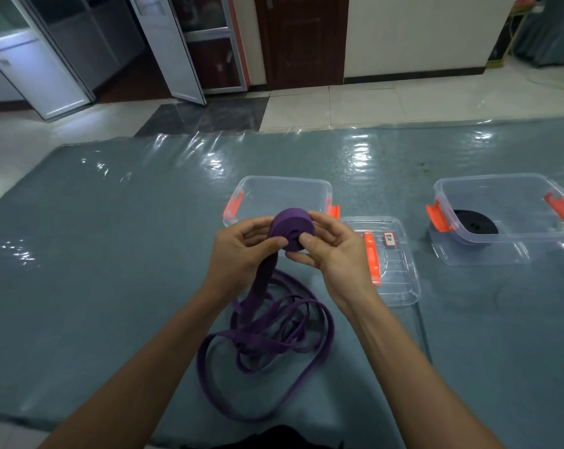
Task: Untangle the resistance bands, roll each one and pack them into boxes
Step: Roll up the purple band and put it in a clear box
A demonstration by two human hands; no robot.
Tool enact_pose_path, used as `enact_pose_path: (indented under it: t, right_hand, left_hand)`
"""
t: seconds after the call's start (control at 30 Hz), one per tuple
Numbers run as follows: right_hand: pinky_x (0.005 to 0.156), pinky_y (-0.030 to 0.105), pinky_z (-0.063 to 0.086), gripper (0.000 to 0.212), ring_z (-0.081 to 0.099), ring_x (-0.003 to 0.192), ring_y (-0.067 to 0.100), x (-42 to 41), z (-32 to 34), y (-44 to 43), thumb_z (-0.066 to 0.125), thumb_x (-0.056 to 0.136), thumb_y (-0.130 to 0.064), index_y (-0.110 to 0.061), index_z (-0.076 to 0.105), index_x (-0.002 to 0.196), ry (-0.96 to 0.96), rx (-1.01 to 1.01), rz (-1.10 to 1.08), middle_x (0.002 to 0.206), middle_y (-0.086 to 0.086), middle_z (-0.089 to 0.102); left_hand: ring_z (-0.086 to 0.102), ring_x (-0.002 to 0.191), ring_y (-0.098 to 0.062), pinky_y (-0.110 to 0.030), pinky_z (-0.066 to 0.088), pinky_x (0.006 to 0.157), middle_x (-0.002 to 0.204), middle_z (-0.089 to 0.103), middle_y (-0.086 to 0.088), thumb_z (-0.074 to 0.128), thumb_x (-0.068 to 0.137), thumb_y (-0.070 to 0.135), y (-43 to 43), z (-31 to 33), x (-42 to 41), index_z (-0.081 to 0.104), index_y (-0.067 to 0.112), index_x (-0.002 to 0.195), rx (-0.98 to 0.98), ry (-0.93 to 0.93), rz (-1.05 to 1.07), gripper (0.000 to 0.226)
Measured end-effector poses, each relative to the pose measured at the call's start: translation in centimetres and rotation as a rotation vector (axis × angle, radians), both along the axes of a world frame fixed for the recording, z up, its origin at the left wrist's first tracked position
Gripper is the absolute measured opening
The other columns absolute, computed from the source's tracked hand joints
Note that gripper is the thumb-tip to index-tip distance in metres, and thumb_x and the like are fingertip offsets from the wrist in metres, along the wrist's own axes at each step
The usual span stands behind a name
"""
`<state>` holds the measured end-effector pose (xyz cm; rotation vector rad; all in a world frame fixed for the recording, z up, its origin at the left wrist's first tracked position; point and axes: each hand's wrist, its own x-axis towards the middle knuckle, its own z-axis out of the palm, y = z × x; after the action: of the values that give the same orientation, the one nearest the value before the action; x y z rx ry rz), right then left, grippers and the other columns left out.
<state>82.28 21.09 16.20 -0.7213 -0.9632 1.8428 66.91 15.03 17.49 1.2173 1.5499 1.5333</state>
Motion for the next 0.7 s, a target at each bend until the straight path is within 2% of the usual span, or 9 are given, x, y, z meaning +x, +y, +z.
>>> enact_pose_path:
  t: [0.07, 0.17, 0.23, 0.3, 0.37, 0.43, 0.53, 0.63, 0.7]
  right_hand:
    - [0.084, 0.045, 0.061, 0.035, 0.072, 0.100, 0.026, 0.1, -0.5, 0.1, 0.066, 0.086, 0.012, -0.006, 0.065, 0.116, -0.153, 0.133, 0.014, 0.109, 0.014, 0.073]
    - [0.090, 0.024, 0.056, 0.044, 0.066, 0.107, 0.006, 0.8, -0.3, 0.7, 0.075, 0.084, -0.003, -0.019, 0.066, 0.124, -0.586, 0.598, 0.020, 0.117, -0.003, 0.070]
    - [0.092, 0.018, 0.052, 0.047, 0.062, 0.111, 0.006, 0.9, 0.4, 1.1, 0.075, 0.087, -0.010, -0.024, 0.063, 0.130, -0.746, 0.796, 0.093, 0.124, -0.005, 0.067]
    - [0.091, 0.011, 0.044, 0.043, 0.061, 0.109, 0.007, 0.8, 1.1, 1.6, 0.073, 0.087, -0.010, -0.022, 0.066, 0.128, -0.833, 0.923, 0.131, 0.122, -0.004, 0.069]
    - [0.089, 0.010, 0.046, 0.038, 0.063, 0.103, 0.007, 0.8, 1.6, 2.0, 0.073, 0.085, -0.006, -0.018, 0.070, 0.121, -0.796, 0.880, 0.102, 0.113, -0.004, 0.072]
    - [0.082, 0.021, 0.057, 0.037, 0.067, 0.098, 0.009, 0.9, 1.8, 2.1, 0.072, 0.084, 0.002, -0.014, 0.072, 0.117, -0.626, 0.672, 0.085, 0.106, -0.004, 0.073]
    - [0.071, 0.033, 0.063, 0.038, 0.070, 0.097, 0.019, 0.9, 1.6, 1.7, 0.068, 0.083, 0.012, -0.011, 0.070, 0.114, -0.363, 0.368, 0.078, 0.102, 0.005, 0.073]
    - [0.074, 0.041, 0.063, 0.036, 0.072, 0.097, 0.027, 0.7, 1.3, 1.4, 0.065, 0.086, 0.013, -0.010, 0.069, 0.112, -0.192, 0.175, 0.045, 0.103, 0.010, 0.074]
    - [0.077, 0.043, 0.063, 0.034, 0.073, 0.099, 0.029, 0.5, 1.1, 1.2, 0.062, 0.088, 0.012, -0.009, 0.066, 0.115, -0.076, 0.066, 0.018, 0.107, 0.012, 0.073]
  left_hand:
    - [0.075, 0.089, -0.020, -0.031, 0.059, 0.086, 0.094, 0.078, -0.001, 0.083, 0.073, 0.008, -0.1, -0.5, -0.8, 0.073, 0.017, 0.102, -0.030, 0.084, 0.019, 0.032]
    - [0.075, 0.084, -0.010, -0.028, 0.058, 0.086, 0.091, 0.077, 0.005, 0.084, 0.074, 0.001, -0.3, -0.6, -1.8, 0.074, 0.015, 0.101, -0.065, 0.320, -0.018, 0.032]
    - [0.073, 0.086, -0.003, -0.025, 0.057, 0.088, 0.092, 0.075, 0.010, 0.084, 0.075, 0.001, -0.4, -0.2, -2.1, 0.075, 0.014, 0.104, -0.041, 0.505, -0.070, 0.033]
    - [0.072, 0.087, -0.003, -0.026, 0.057, 0.088, 0.093, 0.076, 0.008, 0.084, 0.075, 0.003, -0.2, 0.2, -2.2, 0.075, 0.011, 0.105, -0.007, 0.566, -0.093, 0.033]
    - [0.074, 0.088, -0.009, -0.029, 0.058, 0.087, 0.095, 0.077, 0.003, 0.085, 0.075, 0.007, 0.1, 0.4, -2.3, 0.075, 0.011, 0.107, 0.014, 0.511, -0.084, 0.034]
    - [0.075, 0.089, -0.016, -0.031, 0.058, 0.088, 0.097, 0.078, -0.002, 0.085, 0.075, 0.007, 0.1, 0.6, -2.2, 0.074, 0.011, 0.109, 0.015, 0.365, -0.048, 0.036]
    - [0.076, 0.088, -0.018, -0.026, 0.058, 0.085, 0.095, 0.078, -0.003, 0.082, 0.075, -0.002, 0.2, 0.9, -1.7, 0.072, 0.006, 0.107, 0.027, 0.179, -0.022, 0.035]
    - [0.075, 0.087, -0.013, -0.021, 0.057, 0.083, 0.091, 0.078, 0.006, 0.081, 0.073, -0.001, 0.0, 0.9, -1.6, 0.072, 0.016, 0.102, 0.016, 0.104, -0.028, 0.034]
    - [0.075, 0.088, -0.014, -0.025, 0.057, 0.084, 0.093, 0.078, 0.005, 0.082, 0.071, 0.005, 0.0, 0.8, -1.9, 0.072, 0.019, 0.102, 0.009, 0.069, -0.027, 0.035]
